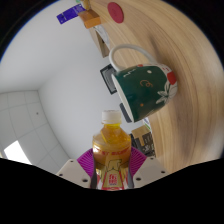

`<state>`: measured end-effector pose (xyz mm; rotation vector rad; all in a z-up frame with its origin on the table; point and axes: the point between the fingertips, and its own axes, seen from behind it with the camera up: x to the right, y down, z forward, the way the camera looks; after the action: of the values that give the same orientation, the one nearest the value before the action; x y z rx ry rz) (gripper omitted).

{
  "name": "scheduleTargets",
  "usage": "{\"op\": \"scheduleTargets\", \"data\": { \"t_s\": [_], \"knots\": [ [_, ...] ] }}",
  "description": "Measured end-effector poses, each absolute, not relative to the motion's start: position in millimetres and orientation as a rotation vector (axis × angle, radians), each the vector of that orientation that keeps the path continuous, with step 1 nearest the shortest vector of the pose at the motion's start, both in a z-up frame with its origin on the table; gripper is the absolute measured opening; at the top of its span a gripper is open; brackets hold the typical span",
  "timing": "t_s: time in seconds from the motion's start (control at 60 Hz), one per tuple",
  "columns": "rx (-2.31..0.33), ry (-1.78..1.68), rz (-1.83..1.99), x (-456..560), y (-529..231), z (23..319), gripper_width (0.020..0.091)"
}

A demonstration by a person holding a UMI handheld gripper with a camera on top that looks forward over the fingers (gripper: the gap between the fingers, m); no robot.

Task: Pour water

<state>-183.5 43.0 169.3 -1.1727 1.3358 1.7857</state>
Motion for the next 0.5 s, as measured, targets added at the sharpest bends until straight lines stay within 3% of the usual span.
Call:
{"op": "scheduleTargets", "data": {
  "t_s": [0.133, 0.317, 0.45, 0.5],
  "knots": [
    [-1.283, 0.990, 1.543, -170.5, 31.2, 215.1, 0.0423],
    [-1.263, 0.442, 0.776, -53.8, 5.8, 318.8, 0.0425],
    [-1.249, 0.247, 0.260, 42.6, 19.0, 323.7, 0.0427],
    [-1.279, 0.229, 0.140, 78.9, 30.3, 296.7, 0.0426]
  ]
}}
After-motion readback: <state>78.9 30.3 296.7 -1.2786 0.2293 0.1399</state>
